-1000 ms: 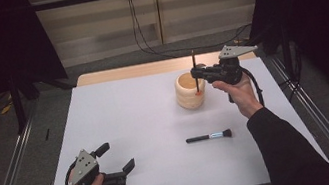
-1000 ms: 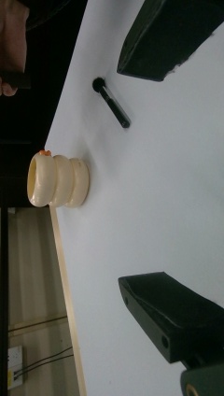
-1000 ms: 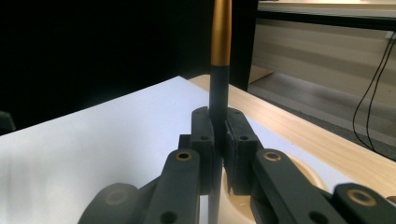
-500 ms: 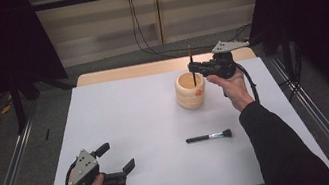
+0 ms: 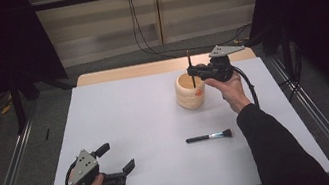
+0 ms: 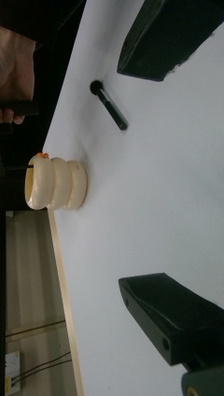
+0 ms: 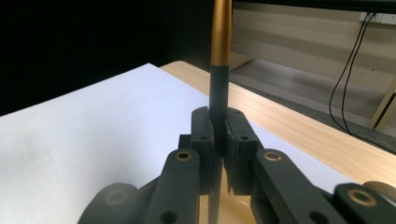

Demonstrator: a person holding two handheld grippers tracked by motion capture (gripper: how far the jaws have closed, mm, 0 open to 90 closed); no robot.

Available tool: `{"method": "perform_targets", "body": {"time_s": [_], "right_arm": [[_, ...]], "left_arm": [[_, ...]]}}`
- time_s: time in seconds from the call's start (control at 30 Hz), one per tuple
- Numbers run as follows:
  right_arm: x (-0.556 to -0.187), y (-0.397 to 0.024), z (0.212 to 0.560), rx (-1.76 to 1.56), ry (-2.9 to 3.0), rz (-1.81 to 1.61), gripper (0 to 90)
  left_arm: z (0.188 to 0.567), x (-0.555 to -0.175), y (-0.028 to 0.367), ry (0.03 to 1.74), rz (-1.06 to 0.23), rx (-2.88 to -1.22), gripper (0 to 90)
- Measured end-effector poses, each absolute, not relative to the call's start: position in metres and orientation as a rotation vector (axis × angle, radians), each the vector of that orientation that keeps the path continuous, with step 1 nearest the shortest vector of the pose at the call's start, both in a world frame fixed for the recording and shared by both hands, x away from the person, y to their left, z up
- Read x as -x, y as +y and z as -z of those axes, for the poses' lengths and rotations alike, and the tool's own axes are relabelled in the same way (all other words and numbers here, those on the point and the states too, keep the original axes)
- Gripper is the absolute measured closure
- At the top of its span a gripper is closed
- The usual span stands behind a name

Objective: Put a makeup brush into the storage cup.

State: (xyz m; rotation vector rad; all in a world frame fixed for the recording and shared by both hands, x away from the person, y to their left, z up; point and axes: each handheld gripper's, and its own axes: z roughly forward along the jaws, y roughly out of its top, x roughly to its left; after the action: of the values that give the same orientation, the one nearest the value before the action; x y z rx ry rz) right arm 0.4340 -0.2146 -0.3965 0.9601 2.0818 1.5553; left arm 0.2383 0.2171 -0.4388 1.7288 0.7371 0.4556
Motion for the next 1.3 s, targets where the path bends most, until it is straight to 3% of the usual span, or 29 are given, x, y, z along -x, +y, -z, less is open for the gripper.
{"method": "perform_targets", "body": {"time_s": [1.0,1.3], "right_arm": [[-0.432,-0.218,0.426,-1.044,2.130,-1.529,81.8],[-0.432,-0.217,0.427,-1.057,2.129,-1.535,74.0]], "left_arm": [[0.440,-0.241,0.219,0.734,-0.451,-1.733,1.1],[0.440,-0.240,0.217,0.736,-0.452,-1.737,1.1]]}}
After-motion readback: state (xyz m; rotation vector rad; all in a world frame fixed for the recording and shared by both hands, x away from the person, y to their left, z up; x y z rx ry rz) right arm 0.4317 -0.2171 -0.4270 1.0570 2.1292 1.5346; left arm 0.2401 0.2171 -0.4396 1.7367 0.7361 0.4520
